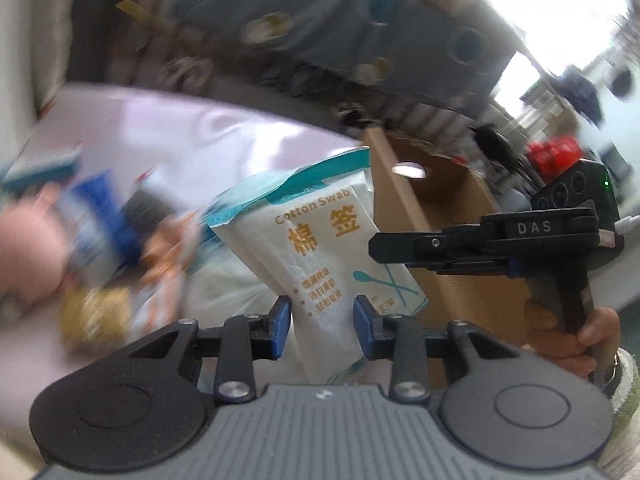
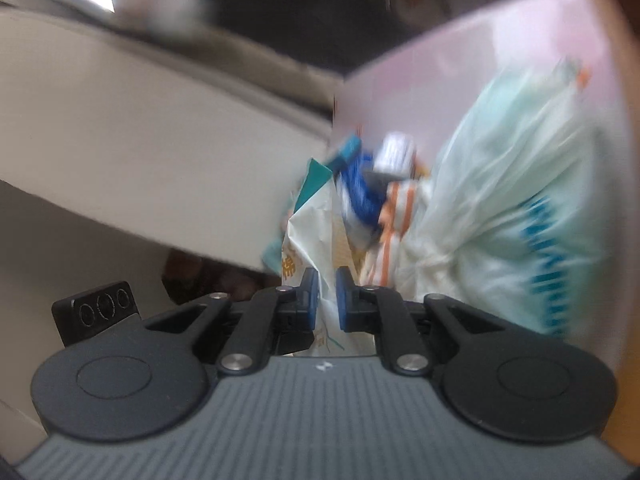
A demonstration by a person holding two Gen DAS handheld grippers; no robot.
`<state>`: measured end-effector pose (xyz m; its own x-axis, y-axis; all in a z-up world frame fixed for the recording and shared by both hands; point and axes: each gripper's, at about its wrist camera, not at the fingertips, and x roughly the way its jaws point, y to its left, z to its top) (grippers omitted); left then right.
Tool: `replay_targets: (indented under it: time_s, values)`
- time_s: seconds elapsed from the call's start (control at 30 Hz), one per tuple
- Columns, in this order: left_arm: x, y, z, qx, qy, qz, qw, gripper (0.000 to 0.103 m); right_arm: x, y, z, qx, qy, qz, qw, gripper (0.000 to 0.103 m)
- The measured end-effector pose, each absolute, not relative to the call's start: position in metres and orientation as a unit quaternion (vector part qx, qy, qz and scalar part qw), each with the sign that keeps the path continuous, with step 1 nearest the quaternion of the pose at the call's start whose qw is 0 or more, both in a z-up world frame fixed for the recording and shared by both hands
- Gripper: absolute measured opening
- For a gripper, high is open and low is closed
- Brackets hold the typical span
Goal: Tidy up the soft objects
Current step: 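Carry the cotton swab bag into the box beside the sponge and release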
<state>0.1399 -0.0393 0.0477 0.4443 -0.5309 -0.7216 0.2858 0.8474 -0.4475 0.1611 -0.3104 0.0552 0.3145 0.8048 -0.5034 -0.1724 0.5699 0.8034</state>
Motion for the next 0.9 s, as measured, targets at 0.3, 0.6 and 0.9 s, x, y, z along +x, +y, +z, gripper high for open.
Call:
replay_targets:
  time_s: [0.3, 0.6, 0.9]
  values:
    - [0.211, -0.192, 0.060, -0.068, 0.483, -0.349, 0.800, 0.041, 0.149, -0.465, 0.079, 0.375, 0.412, 0.216, 0.802, 0.009]
    - [0.285, -0.273, 0.032, -0.069, 0.495, -0.331, 0.800, 0.052, 0.236, -0.556, 0.033, 0.384, 0.406, 0.138, 0.818, 0.009]
    - [0.286, -0.236, 0.032, -0.072, 0.474, -0.306, 0.822, 0.055, 0.314, -0.552, -0.057, 0.244, 0.505, 0.019, 0.828, 0.011]
